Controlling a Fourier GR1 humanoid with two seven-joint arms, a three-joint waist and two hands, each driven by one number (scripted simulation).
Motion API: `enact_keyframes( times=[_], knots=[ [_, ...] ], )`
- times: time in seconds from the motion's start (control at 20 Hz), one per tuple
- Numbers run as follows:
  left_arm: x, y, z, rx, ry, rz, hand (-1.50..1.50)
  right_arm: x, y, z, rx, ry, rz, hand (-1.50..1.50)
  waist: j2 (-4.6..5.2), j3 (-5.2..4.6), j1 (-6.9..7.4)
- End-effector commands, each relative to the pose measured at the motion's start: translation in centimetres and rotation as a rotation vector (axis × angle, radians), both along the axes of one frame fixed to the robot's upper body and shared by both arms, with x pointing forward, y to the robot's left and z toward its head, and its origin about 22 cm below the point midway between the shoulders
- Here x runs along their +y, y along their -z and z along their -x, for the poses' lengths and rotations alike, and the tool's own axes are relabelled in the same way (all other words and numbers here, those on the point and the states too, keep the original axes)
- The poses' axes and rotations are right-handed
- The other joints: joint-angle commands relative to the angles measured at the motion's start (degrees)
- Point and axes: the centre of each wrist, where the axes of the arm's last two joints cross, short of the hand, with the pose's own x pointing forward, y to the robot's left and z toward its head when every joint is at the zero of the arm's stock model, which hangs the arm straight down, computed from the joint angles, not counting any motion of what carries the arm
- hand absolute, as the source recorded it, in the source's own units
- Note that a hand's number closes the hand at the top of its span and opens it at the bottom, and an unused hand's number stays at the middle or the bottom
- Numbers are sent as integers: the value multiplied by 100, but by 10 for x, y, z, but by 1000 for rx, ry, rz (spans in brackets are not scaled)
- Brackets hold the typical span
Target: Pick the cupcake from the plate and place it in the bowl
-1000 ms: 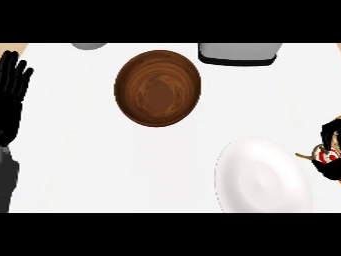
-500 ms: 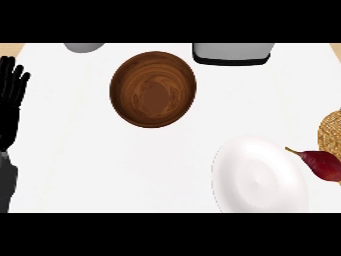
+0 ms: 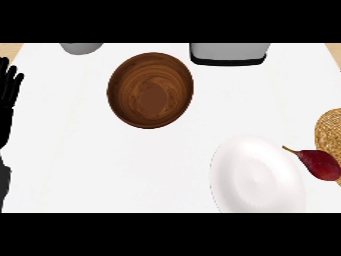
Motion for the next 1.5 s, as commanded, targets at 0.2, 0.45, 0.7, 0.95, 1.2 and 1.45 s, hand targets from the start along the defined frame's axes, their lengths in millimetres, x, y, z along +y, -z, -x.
enact_keyframes(
  times=[0.2,0.45,0.7,0.95,1.2,1.45],
  knots=[
    [-1,4,-6,-18,-12,2,0,78,-41,-15,47,-136,-162,150,28,-1,26],
    [-11,14,5,-12,-12,16,0,134,-55,-13,94,-166,-208,150,15,1,36],
    [1,1,5,-11,8,-2,0,195,-34,-31,150,-184,-133,150,32,2,90],
    [-17,11,-5,1,11,21,0,244,-44,-36,215,-212,-106,150,31,2,40],
    [-4,-4,-8,-6,20,2,0,291,-6,-59,268,-207,-87,150,52,2,102],
    [-10,5,-10,-13,4,3,0,317,51,-68,263,-182,-20,150,65,3,108]
  ],
)
